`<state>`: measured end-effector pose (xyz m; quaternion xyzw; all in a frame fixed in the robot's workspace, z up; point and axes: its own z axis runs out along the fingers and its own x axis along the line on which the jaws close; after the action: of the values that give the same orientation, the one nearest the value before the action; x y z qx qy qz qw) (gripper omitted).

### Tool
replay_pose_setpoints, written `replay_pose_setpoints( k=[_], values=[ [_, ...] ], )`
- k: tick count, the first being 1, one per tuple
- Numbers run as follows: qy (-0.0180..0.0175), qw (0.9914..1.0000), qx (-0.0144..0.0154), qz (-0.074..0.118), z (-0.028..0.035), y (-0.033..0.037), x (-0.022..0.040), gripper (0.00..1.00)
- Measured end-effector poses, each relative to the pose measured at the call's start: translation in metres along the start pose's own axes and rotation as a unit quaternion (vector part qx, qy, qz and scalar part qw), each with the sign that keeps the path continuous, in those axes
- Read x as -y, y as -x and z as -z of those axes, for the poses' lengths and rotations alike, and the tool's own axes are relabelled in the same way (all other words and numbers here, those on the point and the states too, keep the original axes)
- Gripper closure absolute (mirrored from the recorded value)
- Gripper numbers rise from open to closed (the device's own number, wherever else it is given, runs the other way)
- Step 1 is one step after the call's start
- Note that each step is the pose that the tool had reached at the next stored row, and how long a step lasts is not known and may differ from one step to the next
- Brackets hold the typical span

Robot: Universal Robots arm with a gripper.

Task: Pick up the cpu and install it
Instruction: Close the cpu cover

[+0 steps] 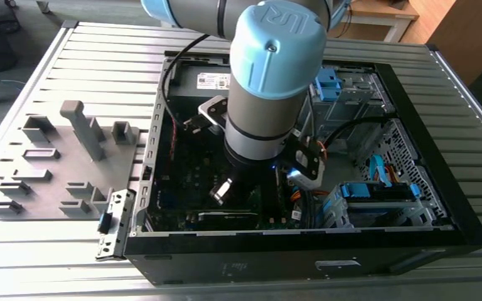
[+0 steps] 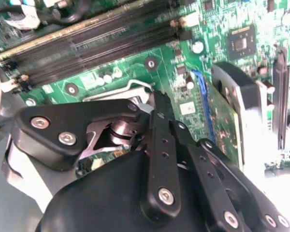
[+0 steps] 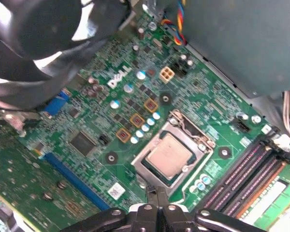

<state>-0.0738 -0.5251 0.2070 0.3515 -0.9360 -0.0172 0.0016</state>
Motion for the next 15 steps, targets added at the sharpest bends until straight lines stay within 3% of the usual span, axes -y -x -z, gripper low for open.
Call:
replay_pose_setpoints(
  k=[4, 9, 15],
  values=[
    [-0.0002, 1.0, 0.0, 0.0, -0.0006, -0.0035, -0.0013, 0.89],
    [-0.0009, 1.0, -0.0006, 0.0, -0.0014, -0.0069, 0.0015, 0.89],
    [-0.0017, 1.0, -0.0013, 0.0, -0.0031, -0.0066, 0.0021, 0.89]
  ],
)
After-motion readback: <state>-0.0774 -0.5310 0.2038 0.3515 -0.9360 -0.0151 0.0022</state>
